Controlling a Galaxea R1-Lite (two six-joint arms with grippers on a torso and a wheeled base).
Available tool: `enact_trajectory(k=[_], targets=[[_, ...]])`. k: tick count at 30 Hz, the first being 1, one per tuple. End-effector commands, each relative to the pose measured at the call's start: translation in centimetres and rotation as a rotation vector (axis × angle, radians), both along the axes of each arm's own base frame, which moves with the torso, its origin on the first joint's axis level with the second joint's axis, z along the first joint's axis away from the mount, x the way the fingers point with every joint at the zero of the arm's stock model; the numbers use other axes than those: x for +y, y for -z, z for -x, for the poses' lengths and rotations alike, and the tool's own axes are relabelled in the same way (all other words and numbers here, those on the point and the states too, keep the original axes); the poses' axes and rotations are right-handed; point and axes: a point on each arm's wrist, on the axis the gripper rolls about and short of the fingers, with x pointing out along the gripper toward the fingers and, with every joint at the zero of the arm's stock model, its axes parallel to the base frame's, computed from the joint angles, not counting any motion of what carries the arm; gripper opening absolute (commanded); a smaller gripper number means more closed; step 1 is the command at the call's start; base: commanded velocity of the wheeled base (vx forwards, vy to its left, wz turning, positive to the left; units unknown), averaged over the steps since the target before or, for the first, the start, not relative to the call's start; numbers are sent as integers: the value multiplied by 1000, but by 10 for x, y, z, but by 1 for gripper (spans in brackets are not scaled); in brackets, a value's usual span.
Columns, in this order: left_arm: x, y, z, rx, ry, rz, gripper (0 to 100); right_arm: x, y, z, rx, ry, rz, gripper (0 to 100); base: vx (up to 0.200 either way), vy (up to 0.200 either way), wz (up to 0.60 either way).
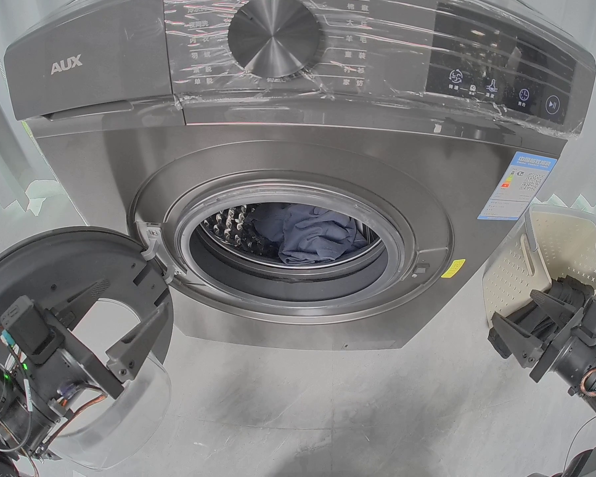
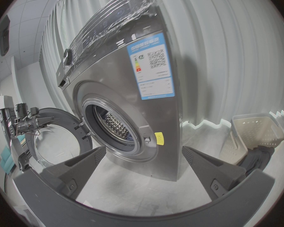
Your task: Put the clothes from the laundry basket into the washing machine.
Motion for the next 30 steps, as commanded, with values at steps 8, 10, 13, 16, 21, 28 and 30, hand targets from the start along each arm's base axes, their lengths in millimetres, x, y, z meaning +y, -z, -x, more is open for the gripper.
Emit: enact_trajectory(k=[8,10,13,16,21,28,30], targets=[[40,3,44,-62,-96,-42,100,-32,-4,33,-37,131,-3,100,-200,0,0],[47,5,53,-67,-116,-53,100,-38,-1,43,-34,145,17,100,-200,0,0],[56,10,65,-57,-152,-55,100,-47,4,61,-36,184,44,100,-200,0,0],[64,16,76,-50,-210,-63,100,-55,6,77,-75,239,69,100,-200,0,0],[72,24,94,-69,-236,-50,100,-61,14,92,-100,318,95,100,-40,0,0],[77,50,124,-66,-270,-56,100,-66,45,127,-101,339,91,100,0,0,0],[77,56,128,-50,-284,-39,100,-66,52,132,-91,340,94,100,0,0,0]])
